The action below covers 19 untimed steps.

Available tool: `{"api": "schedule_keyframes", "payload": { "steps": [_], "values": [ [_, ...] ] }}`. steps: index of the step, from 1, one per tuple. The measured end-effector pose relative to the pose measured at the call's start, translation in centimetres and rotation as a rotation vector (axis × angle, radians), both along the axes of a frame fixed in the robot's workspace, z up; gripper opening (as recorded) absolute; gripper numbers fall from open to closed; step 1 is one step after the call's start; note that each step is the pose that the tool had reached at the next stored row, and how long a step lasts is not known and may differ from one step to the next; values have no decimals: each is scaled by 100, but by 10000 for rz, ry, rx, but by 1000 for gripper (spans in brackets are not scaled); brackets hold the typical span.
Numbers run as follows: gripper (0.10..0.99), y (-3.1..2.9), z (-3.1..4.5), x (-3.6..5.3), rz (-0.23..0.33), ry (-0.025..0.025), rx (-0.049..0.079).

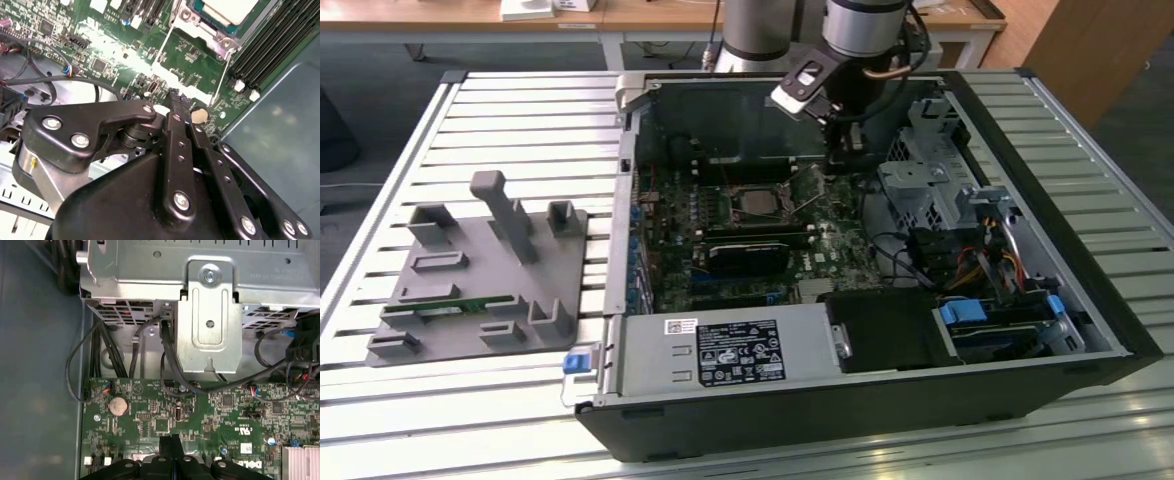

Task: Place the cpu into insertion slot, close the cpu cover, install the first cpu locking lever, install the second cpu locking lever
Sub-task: 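Close the cpu cover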

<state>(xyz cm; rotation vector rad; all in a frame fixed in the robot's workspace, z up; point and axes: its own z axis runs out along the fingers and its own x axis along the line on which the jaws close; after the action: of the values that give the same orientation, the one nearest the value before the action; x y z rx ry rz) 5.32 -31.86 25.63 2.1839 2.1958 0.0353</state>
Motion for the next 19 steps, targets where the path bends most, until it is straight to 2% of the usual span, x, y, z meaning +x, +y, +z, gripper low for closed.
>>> {"api": "schedule_keyframes", "payload": {
  "steps": [19],
  "values": [
    [106, 27, -73, 75, -33, 31, -1]
  ]
}}
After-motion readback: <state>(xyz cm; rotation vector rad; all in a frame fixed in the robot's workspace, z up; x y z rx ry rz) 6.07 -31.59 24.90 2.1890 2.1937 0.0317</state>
